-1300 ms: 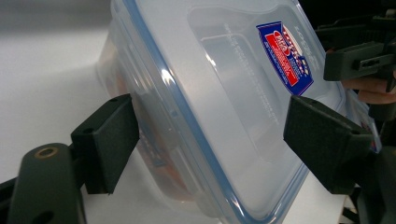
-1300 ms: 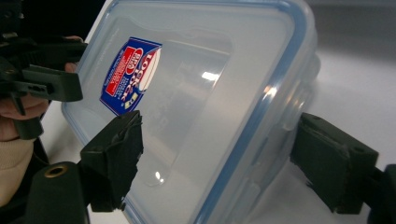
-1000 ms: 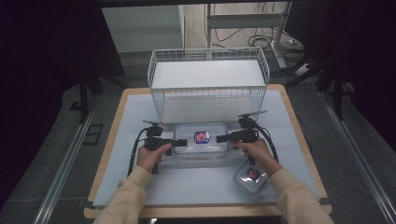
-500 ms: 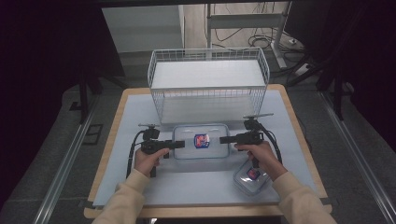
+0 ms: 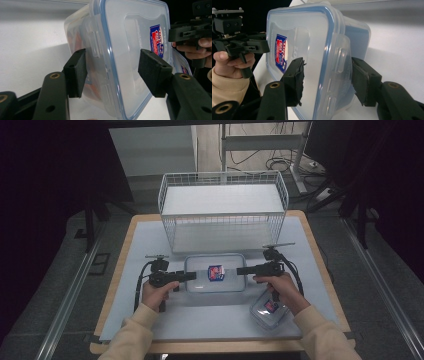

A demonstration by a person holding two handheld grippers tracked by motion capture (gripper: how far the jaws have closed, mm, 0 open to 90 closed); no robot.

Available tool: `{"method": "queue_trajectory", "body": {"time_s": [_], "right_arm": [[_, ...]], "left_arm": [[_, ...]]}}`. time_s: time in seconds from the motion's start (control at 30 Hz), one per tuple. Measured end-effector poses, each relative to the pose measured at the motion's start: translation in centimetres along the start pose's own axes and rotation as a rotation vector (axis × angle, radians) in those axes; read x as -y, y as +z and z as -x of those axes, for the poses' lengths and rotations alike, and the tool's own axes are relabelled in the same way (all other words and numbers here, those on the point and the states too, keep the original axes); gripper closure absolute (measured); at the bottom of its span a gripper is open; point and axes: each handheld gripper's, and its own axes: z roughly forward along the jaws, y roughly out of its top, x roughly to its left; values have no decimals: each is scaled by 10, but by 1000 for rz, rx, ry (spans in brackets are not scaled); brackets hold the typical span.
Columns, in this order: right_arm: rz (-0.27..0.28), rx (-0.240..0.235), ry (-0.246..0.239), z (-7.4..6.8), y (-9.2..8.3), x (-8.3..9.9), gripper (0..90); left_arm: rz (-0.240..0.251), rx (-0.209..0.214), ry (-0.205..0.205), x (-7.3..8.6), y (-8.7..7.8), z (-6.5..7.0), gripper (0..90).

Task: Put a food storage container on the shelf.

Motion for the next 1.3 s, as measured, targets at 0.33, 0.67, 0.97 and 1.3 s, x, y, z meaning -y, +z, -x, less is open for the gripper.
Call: {"method": "queue_trajectory", "body": {"time_s": [0.33,0.67,0.97,1.3], "right_arm": [[11,-3,-28,-2,-3,2,471],[36,1,-57,-4,-7,4,476],[64,-5,-71,-7,-15,2,478],[104,-8,-94,-15,-26,-5,480]], "left_arm": [[8,7,9,2,-3,2,446],[28,-7,35,1,-4,8,457],[50,-9,63,-4,-6,16,458],[73,-5,93,-17,-12,25,462]]}}
